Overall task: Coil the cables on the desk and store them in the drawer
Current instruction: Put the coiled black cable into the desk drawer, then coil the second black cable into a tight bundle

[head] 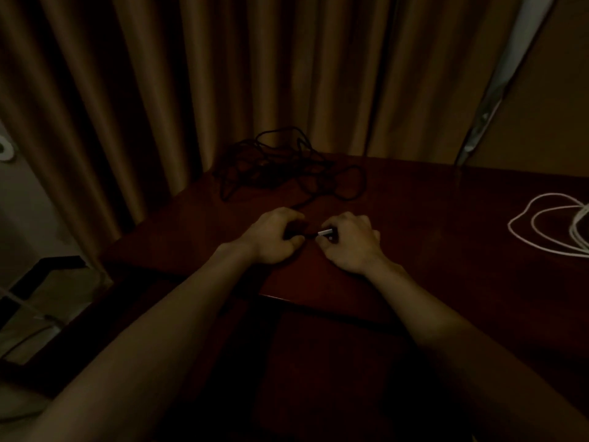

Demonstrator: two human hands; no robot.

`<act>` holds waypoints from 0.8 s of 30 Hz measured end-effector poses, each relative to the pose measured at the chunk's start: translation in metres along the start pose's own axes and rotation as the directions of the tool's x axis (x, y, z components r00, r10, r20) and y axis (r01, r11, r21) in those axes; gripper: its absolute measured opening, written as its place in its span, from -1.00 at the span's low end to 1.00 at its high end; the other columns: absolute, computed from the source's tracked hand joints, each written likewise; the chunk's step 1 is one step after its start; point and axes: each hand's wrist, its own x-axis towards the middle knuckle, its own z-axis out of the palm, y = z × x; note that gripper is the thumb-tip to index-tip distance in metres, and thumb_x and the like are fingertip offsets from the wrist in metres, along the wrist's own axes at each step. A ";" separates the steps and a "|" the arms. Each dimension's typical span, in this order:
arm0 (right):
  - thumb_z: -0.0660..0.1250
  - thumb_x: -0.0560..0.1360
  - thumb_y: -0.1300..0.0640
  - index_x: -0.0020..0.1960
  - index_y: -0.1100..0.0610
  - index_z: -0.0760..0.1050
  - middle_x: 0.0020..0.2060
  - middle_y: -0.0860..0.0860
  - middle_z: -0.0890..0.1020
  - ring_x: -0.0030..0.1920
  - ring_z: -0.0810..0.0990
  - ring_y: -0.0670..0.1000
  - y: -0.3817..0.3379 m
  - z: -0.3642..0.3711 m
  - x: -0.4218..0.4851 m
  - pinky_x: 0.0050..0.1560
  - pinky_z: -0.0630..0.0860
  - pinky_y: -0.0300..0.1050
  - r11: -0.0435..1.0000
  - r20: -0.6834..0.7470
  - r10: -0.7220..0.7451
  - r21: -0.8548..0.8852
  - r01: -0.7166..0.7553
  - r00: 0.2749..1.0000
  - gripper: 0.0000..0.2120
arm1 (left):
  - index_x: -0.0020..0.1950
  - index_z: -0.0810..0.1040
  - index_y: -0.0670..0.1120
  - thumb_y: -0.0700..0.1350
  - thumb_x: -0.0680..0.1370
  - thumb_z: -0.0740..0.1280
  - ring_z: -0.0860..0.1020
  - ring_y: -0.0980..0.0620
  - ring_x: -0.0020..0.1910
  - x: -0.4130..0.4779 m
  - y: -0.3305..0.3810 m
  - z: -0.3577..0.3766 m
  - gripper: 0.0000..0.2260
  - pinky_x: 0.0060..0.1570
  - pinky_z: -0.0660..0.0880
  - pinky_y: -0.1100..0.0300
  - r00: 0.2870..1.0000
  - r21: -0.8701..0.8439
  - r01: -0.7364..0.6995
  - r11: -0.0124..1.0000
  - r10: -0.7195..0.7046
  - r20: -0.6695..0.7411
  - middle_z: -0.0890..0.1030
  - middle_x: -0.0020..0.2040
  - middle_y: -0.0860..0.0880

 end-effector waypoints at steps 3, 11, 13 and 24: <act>0.35 0.60 -0.11 0.16 -0.09 0.61 0.20 -0.07 0.51 0.34 0.35 0.08 0.007 0.004 0.009 0.20 0.28 0.11 0.998 -0.034 -0.022 0.051 0.023 0.999 -0.81 | 0.39 0.57 0.11 0.16 0.58 0.28 0.49 0.02 0.38 0.009 -0.004 0.009 -0.60 0.37 0.44 -0.18 0.999 0.013 -0.043 0.999 0.043 -0.028 0.54 0.37 0.06; 0.44 0.59 0.16 -0.04 0.13 0.63 -0.13 -0.02 0.67 -0.12 0.63 -0.14 0.014 -0.001 0.018 -0.09 0.53 -0.25 0.775 -0.253 -0.044 0.602 0.193 0.966 -0.95 | 0.26 0.59 0.04 -0.01 0.72 0.20 0.61 0.13 0.13 0.017 0.014 0.018 -0.79 0.42 0.37 -0.22 0.930 0.014 -0.267 0.964 0.261 -0.259 0.66 0.11 0.11; 0.44 0.58 0.21 -0.01 0.22 0.63 -0.10 0.04 0.67 -0.12 0.62 -0.18 0.014 -0.009 0.018 -0.11 0.53 -0.33 0.666 -0.309 -0.026 0.704 0.247 0.951 -0.94 | 0.13 0.55 -0.01 -0.10 0.73 0.21 0.63 0.15 -0.16 0.022 0.024 0.018 -0.87 -0.04 0.59 0.09 0.901 -0.159 -0.344 0.925 0.278 -0.333 0.65 -0.12 0.07; 0.21 0.58 -0.09 0.36 -0.13 0.49 0.20 -0.11 0.64 0.21 0.62 -0.13 0.032 -0.010 0.045 0.29 0.53 -0.06 0.749 0.146 -0.198 0.660 0.053 0.969 -0.63 | -0.06 0.52 -0.22 -0.19 0.72 0.19 0.49 0.13 -0.27 0.062 0.053 0.040 -0.78 -0.21 0.45 0.22 0.916 -0.687 -0.261 0.678 -0.050 -0.398 0.52 -0.28 0.02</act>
